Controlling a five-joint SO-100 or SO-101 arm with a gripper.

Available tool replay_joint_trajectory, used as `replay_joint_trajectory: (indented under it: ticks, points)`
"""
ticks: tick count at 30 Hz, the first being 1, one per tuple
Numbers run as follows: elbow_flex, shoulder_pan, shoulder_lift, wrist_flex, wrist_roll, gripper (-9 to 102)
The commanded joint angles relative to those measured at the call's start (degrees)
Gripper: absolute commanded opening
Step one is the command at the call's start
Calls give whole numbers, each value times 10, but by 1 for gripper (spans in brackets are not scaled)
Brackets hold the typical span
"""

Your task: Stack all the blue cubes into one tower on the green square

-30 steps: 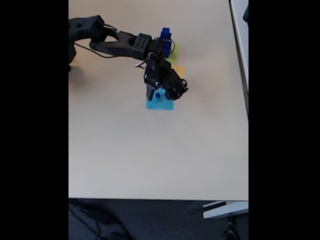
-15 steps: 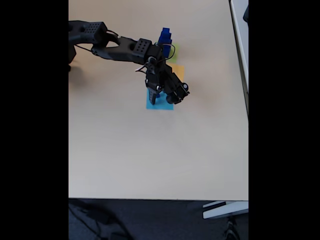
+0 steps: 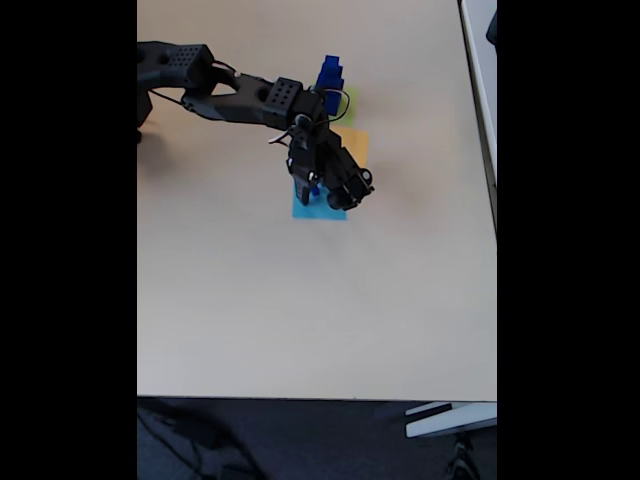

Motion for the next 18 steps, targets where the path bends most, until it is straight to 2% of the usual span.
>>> replay_joint_trajectory:
  ticks: [1,18]
  points:
    - [-29,-4,23,0,5,15]
    - [-31,-5,28,0,-5,2]
